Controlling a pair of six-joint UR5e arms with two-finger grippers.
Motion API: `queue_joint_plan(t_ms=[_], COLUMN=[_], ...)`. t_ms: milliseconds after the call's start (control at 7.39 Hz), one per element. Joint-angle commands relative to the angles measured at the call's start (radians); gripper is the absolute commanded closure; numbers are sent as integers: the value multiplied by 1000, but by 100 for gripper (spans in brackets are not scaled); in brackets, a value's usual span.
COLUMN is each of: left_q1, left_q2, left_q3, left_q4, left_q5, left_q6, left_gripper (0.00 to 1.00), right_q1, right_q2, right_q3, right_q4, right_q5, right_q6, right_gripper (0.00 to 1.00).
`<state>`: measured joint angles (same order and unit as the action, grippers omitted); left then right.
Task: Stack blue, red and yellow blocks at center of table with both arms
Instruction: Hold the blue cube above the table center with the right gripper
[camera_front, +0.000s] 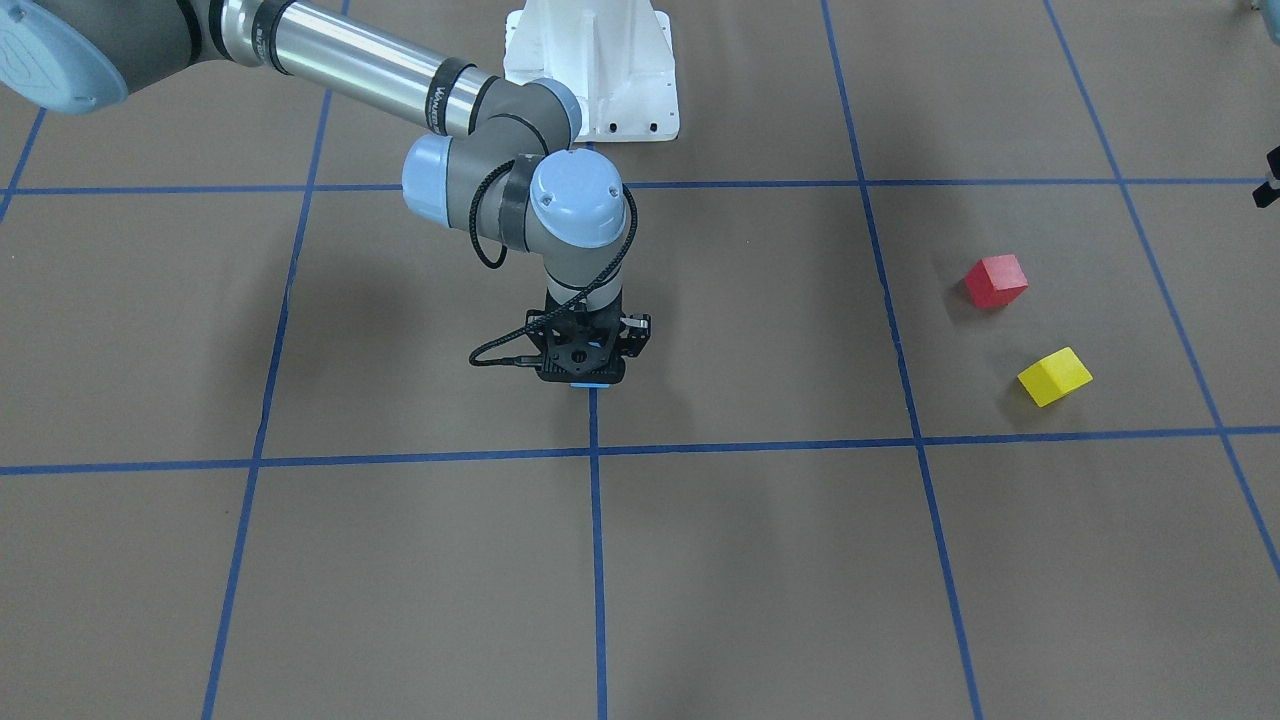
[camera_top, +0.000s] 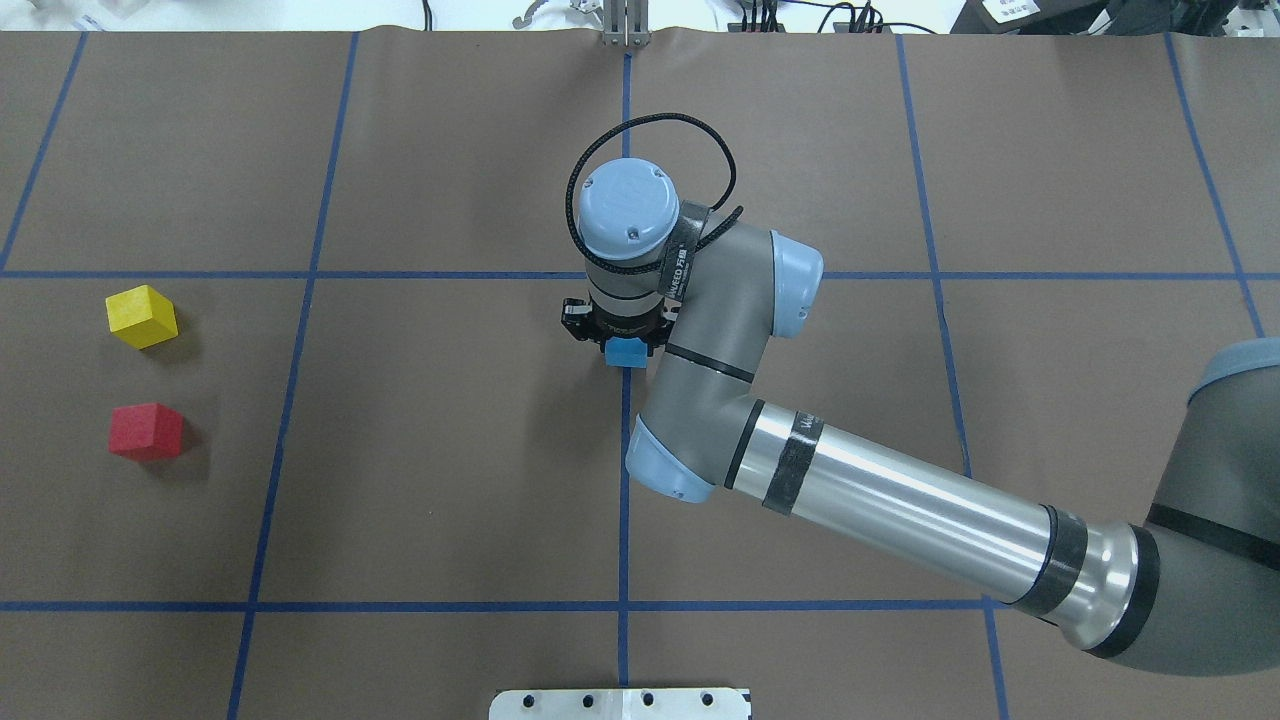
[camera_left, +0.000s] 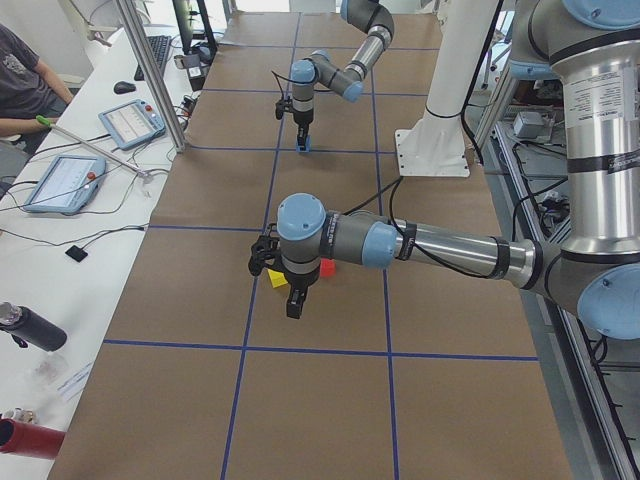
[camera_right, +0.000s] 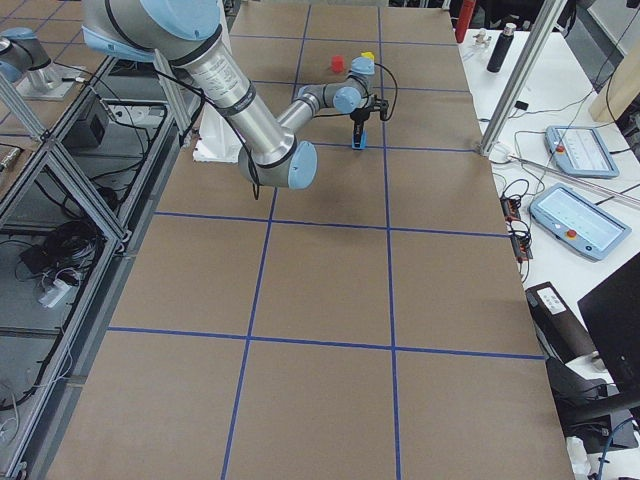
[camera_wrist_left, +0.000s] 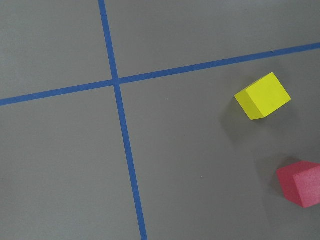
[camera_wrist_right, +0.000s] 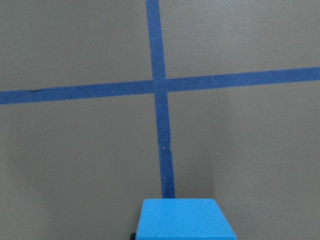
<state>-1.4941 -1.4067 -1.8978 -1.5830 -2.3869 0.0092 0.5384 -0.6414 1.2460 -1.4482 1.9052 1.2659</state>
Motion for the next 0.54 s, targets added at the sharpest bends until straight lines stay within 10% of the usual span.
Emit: queue_joint_plan(t_ms=[0,406], left_q1=[0,0], left_q2=[0,2], left_q3=[-1,-6], left_q4=[0,0], left_q5=[0,-2], left_q6=[0,0], left_gripper=[0,0], right_q1=[2,2], right_q2=[2,-1], right_q3=[-5,-10], right_q4=[6,5], right_q5=[11,11], right_q6=[-8,-11], right_gripper=[100,100])
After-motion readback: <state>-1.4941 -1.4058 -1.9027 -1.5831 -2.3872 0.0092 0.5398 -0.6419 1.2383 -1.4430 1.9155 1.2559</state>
